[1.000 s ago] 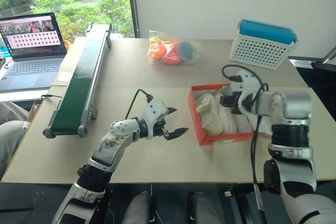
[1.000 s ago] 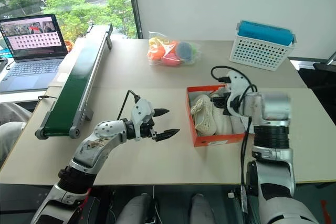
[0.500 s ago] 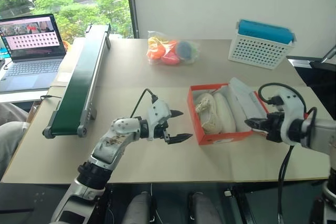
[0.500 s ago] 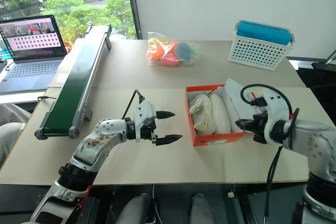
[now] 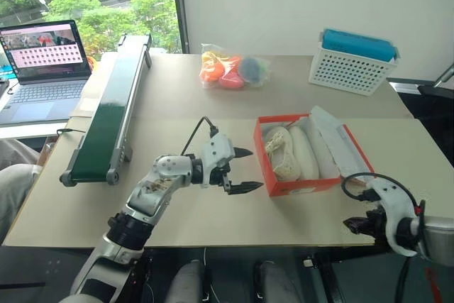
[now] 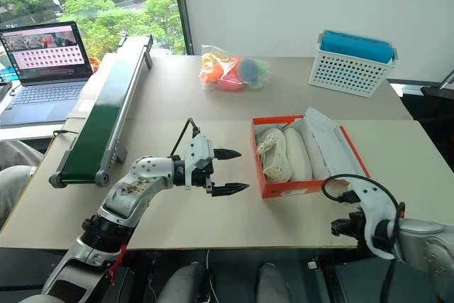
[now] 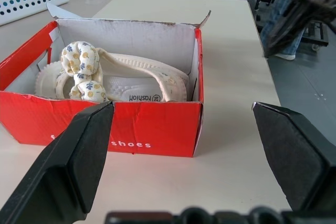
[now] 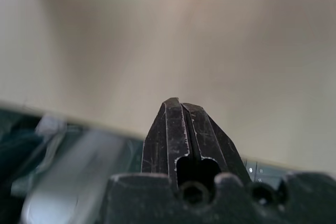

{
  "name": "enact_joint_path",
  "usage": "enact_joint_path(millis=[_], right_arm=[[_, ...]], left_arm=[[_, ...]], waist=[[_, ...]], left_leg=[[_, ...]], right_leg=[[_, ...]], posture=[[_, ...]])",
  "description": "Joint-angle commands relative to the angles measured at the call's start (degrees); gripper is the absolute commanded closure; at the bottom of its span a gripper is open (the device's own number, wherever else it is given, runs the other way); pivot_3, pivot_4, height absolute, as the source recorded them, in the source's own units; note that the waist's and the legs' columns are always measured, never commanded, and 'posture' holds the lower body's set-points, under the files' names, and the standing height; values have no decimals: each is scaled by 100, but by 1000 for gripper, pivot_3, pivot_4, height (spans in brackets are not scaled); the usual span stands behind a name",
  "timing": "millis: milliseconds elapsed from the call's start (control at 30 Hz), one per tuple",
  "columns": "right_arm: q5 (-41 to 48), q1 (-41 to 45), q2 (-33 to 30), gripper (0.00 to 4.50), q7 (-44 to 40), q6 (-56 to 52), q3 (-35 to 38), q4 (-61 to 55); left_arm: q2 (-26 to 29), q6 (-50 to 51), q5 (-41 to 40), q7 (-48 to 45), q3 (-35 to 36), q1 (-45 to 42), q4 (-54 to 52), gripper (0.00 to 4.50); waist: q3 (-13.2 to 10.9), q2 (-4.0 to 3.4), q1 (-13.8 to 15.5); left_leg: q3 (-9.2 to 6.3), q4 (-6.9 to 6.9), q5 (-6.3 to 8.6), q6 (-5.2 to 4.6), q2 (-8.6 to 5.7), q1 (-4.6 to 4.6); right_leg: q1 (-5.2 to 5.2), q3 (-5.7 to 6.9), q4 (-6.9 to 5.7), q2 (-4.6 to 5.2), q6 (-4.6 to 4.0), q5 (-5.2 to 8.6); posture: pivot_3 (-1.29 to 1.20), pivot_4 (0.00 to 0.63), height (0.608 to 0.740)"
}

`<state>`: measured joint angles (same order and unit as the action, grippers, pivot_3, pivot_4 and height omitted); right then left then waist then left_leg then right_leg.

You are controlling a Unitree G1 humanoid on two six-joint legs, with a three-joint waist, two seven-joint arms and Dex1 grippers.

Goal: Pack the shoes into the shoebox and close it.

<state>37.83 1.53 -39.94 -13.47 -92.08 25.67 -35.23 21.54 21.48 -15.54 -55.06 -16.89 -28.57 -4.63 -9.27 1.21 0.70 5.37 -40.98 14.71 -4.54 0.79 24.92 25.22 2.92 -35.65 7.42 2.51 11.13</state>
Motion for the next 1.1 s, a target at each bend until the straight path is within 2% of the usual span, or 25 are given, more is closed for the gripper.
enact_joint_path(millis=[33, 133, 267, 433, 600, 667, 833, 1100], right_arm=[[-734, 584, 774, 4487, 858, -42, 451, 191], [-1240, 1118, 1295, 4487, 1335, -42, 767, 441], [-1547, 1431, 1590, 4487, 1510, -42, 784, 604], [-1905, 1890, 2324, 4487, 1715, -42, 1034, 870], [-2203, 2935, 3511, 4487, 2072, -42, 2503, 1193], [-2399, 3650, 3885, 4487, 2289, -39, 3486, 1373], [-2759, 4556, 4080, 4487, 2964, 655, 4584, 1952], [-2666, 4785, 3733, 4487, 3856, 2364, 5224, 3568]], left_arm=[[2, -40, 3, 60, 86, -55, -166, 0], [-1, 2, -14, 127, 112, -51, -211, 0], [-5, 79, -71, 182, 153, -80, -278, 0], [1, 53, -61, 257, 193, -128, -228, 0], [-8, 53, -66, 281, 215, -166, -182, 0], [-8, 44, -58, 277, 218, -183, -160, 0], [-28, 81, -65, 295, 242, -235, -125, 0], [-58, 103, -61, 313, 271, -320, -100, 0]], waist=[[0, 0, 2], [0, -2, 0], [1, -4, 10], [2, -5, -16], [4, -12, -35], [2, -16, -42], [1, -24, -55], [0, -32, -141]], left_leg=[[2, 0, 0, 0, 0, 1], [4, -3, -1, 0, -4, 5], [4, -3, -1, 1, -4, 4], [7, -1, -2, 3, -4, 2], [8, 0, -5, 7, -3, -7], [9, 2, -5, 7, -4, -6], [13, 6, -15, 24, -6, -6], [15, 10, -21, 33, -8, -11]], right_leg=[[2, -1, -1, 0, 0, 0], [2, -2, -5, 1, 0, 0], [2, 2, -8, 1, 0, 0], [4, 0, -16, 0, 0, 0], [3, -2, -24, -3, -1, -1], [4, -2, -24, -3, -1, -1], [7, 0, -28, -3, -1, -1], [5, -2, -31, -3, -1, -1]], posture=[[0, 150, 705], [0, 150, 705], [0, 150, 705], [0, 150, 705], [0, 150, 705], [0, 150, 705], [0, 150, 705], [0, 150, 705]])
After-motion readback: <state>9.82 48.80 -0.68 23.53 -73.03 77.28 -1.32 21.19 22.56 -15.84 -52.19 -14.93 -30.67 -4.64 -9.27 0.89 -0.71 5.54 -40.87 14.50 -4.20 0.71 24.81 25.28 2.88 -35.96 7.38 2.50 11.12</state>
